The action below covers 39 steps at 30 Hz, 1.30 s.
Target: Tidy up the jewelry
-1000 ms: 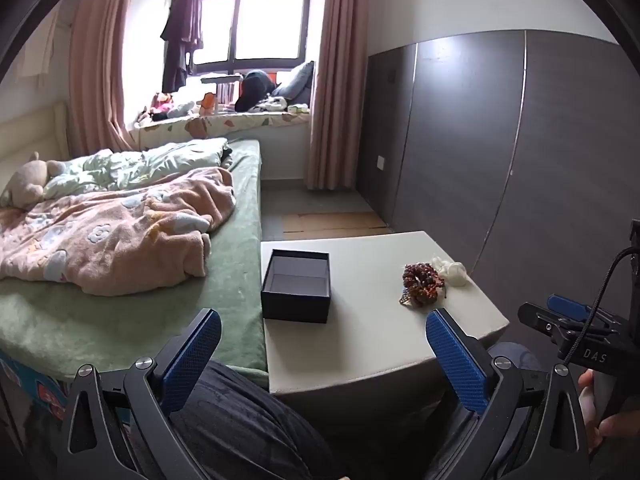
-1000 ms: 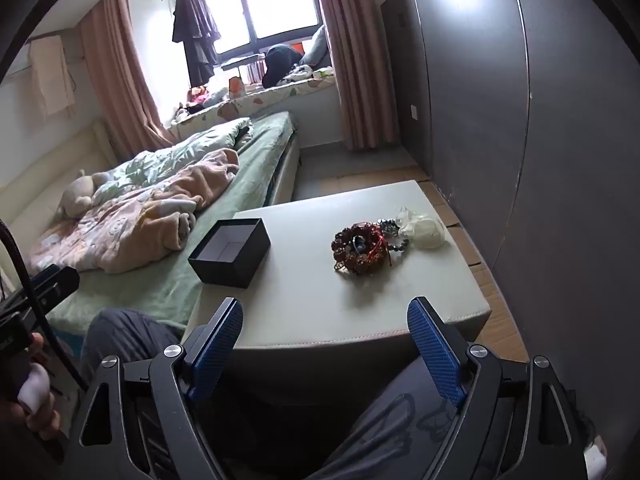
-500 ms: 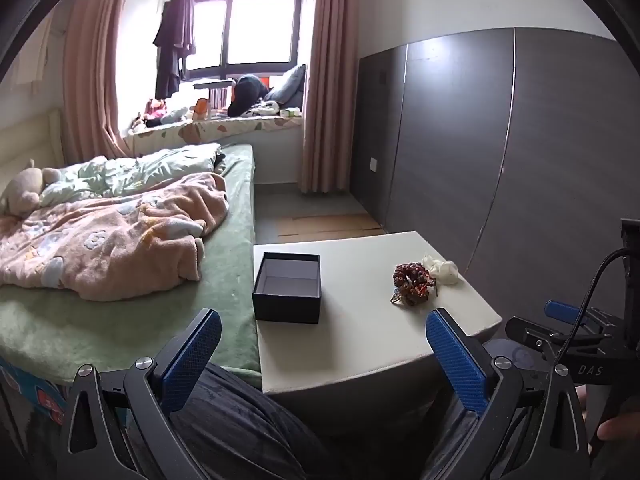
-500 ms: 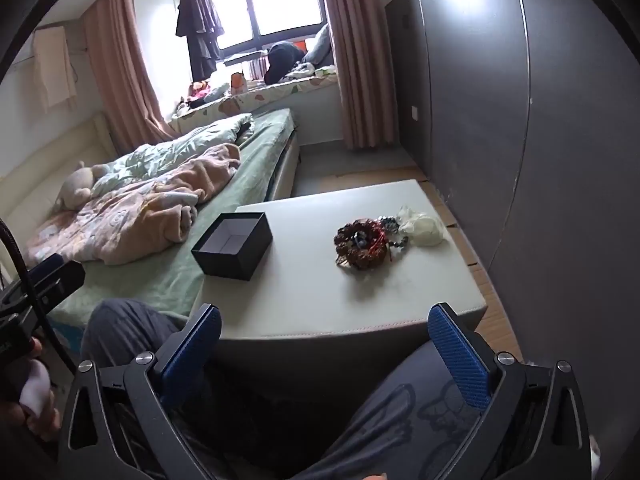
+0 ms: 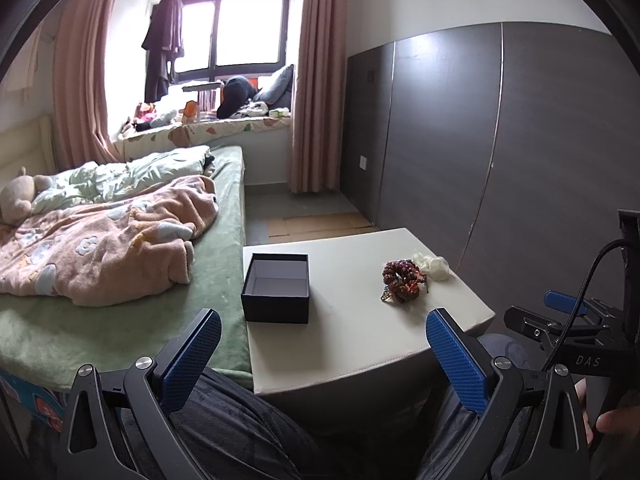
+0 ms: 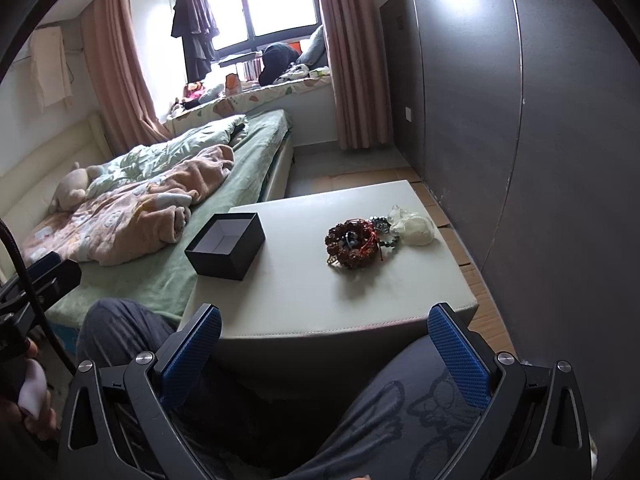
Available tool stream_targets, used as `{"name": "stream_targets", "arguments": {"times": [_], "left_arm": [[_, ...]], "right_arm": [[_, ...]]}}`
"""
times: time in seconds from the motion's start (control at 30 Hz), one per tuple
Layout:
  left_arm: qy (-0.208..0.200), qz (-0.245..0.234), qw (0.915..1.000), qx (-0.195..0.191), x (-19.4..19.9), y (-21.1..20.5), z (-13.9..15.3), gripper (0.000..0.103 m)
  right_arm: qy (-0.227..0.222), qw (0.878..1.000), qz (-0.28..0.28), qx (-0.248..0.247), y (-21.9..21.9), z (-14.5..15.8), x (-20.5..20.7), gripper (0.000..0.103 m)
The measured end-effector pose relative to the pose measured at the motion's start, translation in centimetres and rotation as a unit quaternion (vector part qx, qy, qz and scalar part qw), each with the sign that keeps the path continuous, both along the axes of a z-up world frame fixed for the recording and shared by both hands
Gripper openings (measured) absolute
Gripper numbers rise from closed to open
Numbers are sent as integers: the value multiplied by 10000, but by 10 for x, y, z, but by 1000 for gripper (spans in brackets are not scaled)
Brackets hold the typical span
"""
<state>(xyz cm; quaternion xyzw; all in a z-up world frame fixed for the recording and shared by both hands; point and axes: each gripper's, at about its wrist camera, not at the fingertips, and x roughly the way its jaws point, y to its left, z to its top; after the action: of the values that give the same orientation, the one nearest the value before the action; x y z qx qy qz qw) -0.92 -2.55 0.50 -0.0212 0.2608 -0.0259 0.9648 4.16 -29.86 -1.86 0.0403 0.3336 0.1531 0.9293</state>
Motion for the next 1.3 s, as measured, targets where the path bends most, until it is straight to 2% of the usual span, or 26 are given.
{"name": "stream_targets", "arguments": {"times": [0.57, 0.73, 0.8, 0.9, 1.3], "left_arm": [[-142, 26, 9998, -147, -6, 3, 2, 102], [-204, 48, 9992, -339, -8, 6, 3, 102], [-201, 87, 9994, -265, -9, 4, 3, 102], [-237, 168, 9996, 51, -10, -2, 4, 102], [-226, 141, 9996, -68, -12, 2, 5, 102]], "right_arm": [[-112, 9998, -130, 43, -11, 3, -5, 103], [-223, 9996, -122, 76, -13, 6, -9, 103], [-237, 9996, -120, 70, -14, 6, -11, 103], [-255, 9995, -156, 78, -15, 6, -11, 103], [-270, 9994, -233, 42, -16, 5, -9, 103]]}}
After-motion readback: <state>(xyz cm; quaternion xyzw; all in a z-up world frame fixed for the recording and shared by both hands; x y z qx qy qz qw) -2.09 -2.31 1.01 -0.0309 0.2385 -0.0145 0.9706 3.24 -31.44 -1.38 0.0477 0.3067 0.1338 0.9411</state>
